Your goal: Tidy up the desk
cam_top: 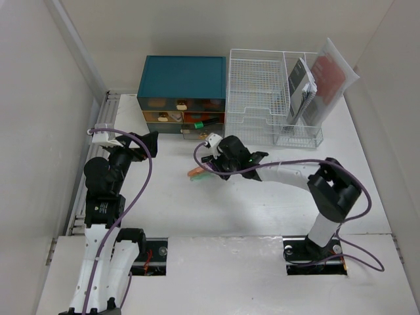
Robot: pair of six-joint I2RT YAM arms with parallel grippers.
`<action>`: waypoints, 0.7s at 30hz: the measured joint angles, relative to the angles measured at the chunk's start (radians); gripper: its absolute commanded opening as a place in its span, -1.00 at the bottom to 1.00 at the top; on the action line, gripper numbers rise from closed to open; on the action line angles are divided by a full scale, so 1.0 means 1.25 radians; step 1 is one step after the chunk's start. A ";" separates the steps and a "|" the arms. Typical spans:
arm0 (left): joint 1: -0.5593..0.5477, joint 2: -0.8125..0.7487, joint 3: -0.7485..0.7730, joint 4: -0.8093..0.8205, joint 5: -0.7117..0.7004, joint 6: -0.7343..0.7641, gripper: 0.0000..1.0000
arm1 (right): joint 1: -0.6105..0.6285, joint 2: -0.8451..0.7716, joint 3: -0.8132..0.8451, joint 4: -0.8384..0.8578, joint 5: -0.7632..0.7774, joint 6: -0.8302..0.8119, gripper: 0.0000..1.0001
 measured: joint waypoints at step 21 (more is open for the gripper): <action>0.000 0.000 0.000 0.000 0.000 0.000 1.00 | -0.025 -0.002 0.500 -0.222 -0.155 -0.586 -0.95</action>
